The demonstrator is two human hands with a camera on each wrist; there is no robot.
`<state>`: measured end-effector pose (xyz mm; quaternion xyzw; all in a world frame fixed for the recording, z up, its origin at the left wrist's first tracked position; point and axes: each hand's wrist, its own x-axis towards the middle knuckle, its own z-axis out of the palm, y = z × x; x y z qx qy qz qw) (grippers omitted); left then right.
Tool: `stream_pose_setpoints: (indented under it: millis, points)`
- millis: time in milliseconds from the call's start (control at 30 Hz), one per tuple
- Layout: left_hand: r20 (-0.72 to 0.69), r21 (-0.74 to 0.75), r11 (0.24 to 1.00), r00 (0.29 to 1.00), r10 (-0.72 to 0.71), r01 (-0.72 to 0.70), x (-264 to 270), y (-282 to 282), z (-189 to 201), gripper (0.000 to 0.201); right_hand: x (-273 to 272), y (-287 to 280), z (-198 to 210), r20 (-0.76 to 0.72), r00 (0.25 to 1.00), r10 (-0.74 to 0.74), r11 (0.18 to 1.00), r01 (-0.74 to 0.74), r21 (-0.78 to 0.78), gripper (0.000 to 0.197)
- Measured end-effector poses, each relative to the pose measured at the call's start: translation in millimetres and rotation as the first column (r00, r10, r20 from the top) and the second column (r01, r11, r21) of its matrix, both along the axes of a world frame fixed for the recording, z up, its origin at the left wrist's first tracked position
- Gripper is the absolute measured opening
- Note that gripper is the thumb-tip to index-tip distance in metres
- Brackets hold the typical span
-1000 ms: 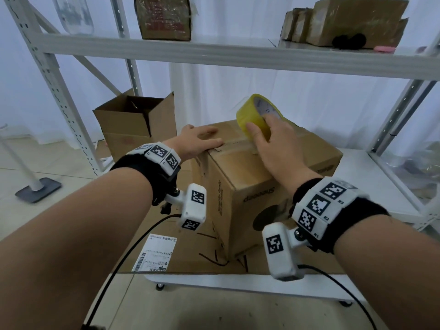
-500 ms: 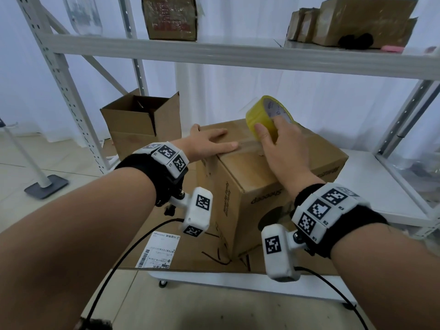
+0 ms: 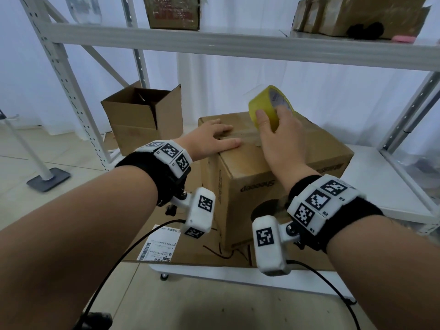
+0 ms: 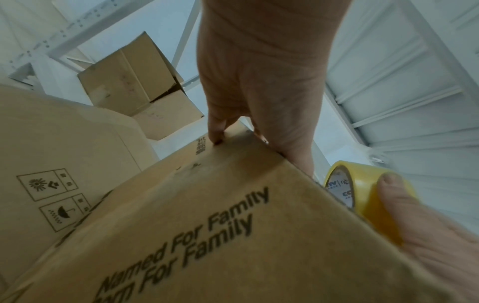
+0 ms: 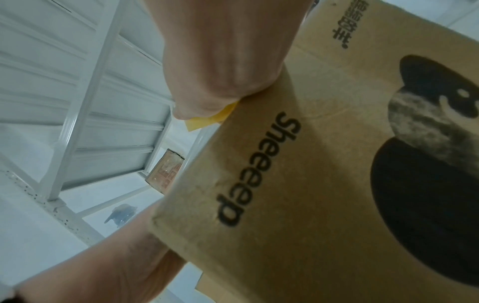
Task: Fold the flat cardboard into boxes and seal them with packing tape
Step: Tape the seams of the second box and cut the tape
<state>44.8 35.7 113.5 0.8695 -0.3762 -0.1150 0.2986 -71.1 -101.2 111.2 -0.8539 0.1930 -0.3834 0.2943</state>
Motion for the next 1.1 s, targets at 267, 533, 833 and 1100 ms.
stream_pose_setpoints:
  millis: [267, 533, 833, 1100]
  points:
    - [0.003, -0.106, 0.994, 1.0, -0.012, 0.012, 4.3, 6.4, -13.0, 0.054, 1.5, -20.6, 31.6, -0.193, 0.978, 0.081, 0.996, -0.083, -0.007, 0.045]
    - [0.012, -0.104, 0.995, 1.0, -0.002, 0.004, 0.6, 9.5, -8.8, 0.052, 7.8, -22.6, 69.4, -0.407, 0.911, -0.064, 0.962, -0.052, -0.267, 0.066]
    - [-0.032, -0.131, 0.991, 0.999, -0.029, 0.025, 10.3, 15.2, -9.5, 0.051, 36.9, -9.9, 93.9, -0.514, 0.858, -0.013, 0.959, -0.136, -0.25, 0.057]
    - [-0.048, -0.194, 0.979, 0.996, -0.074, 0.063, 16.6, 20.6, -12.2, 0.051, 63.5, 7.2, 97.2, -0.607, 0.793, -0.052, 0.926, -0.19, -0.326, 0.045]
